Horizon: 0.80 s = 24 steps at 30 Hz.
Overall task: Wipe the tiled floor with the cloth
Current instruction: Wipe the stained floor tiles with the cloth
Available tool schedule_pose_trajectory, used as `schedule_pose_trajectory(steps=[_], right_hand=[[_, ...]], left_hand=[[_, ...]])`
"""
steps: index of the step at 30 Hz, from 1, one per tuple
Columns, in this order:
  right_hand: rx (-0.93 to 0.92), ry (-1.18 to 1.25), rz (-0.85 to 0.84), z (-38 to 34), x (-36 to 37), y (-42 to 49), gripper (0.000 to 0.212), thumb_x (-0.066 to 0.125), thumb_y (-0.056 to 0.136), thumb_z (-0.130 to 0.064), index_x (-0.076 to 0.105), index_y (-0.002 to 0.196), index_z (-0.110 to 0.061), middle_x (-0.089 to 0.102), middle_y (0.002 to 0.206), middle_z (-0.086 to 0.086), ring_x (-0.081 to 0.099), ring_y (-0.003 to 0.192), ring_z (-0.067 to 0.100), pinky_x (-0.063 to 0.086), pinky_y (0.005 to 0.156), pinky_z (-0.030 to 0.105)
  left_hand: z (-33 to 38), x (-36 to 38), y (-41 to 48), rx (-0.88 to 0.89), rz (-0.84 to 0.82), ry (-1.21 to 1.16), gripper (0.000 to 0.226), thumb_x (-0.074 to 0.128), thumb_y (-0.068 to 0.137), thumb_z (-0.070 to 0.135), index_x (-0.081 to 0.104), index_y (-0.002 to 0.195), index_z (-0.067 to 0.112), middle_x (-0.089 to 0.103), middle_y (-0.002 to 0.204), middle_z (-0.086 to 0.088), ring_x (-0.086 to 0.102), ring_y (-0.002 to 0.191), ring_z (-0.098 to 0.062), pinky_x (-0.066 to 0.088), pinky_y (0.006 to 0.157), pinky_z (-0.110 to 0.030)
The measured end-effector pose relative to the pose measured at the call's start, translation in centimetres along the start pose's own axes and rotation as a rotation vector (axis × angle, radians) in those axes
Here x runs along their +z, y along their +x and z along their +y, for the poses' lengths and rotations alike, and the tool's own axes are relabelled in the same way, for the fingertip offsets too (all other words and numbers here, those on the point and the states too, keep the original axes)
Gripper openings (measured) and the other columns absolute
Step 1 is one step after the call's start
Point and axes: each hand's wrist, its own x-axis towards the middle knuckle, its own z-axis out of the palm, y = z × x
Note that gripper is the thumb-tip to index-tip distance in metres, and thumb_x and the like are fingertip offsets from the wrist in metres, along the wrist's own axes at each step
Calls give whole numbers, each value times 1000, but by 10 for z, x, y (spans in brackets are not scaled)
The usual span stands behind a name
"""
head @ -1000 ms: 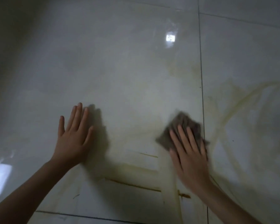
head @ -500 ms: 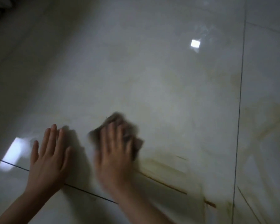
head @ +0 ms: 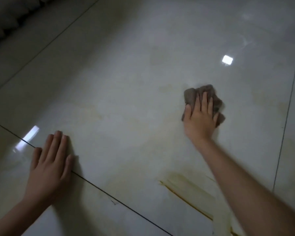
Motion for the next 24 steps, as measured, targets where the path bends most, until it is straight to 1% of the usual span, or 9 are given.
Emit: schedule_pose_trajectory(steps=[3,6,9,12,14,16,20,22,24], right_hand=[[-60,33,54,-68,21,-71,56,31,102,-35,25,152,-11,16,161,12,16,147,31,18,114,52],[-620,36,-79,-113,35,-183,59,32,99,-39,26,152,-15,19,161,9,17,147,32,30,109,51],[-1052,-27,-272,-93,27,-234,58,34,92,-51,38,147,-32,29,158,-5,23,146,19,32,111,47],[-1224,-87,-298,-25,10,-188,59,39,89,-46,42,145,-30,36,153,-4,34,142,20,36,110,48],[-1089,-124,-195,29,-3,-129,56,41,91,-34,43,143,-15,41,150,7,41,137,31,42,102,53],[-755,-87,-89,77,-14,-70,52,36,96,-29,44,142,-7,41,149,14,40,137,36,44,98,56],[13,48,20,80,-14,-47,55,28,102,-36,30,151,-12,18,160,5,17,148,23,16,117,48],[6,46,49,48,-2,-89,55,27,101,-35,31,151,-11,20,160,7,18,148,25,18,115,48],[-256,38,18,21,8,-158,58,29,97,-36,34,149,-11,24,159,7,23,146,29,28,110,50]], left_hand=[[1,0,0,-13,29,-32,68,12,97,50,17,152,12,11,160,0,5,149,-16,11,118,-47],[-2,-4,2,-7,8,-40,70,9,95,53,16,152,13,10,160,3,4,149,-15,8,119,-44],[-2,-9,2,5,-33,-28,73,6,93,56,14,152,14,7,160,3,2,149,-14,6,120,-42],[2,-12,2,-25,-43,0,76,2,92,58,13,154,16,4,161,3,-2,149,-13,-2,120,-38],[10,-11,2,-27,-23,21,74,3,93,58,11,154,16,0,161,2,-6,149,-13,-7,120,-37],[23,-10,1,2,-22,34,72,6,95,56,8,154,15,-3,161,0,-9,148,-13,-8,120,-37],[68,-5,0,86,-67,32,72,6,92,54,2,153,16,-6,160,-3,-10,148,-16,-5,120,-42],[93,-2,1,133,-88,41,72,3,91,53,-1,152,16,-9,159,-4,-12,148,-18,-5,120,-43],[114,2,2,170,-111,52,71,-1,90,53,-7,151,17,-15,158,-4,-17,147,-18,-8,120,-42]])
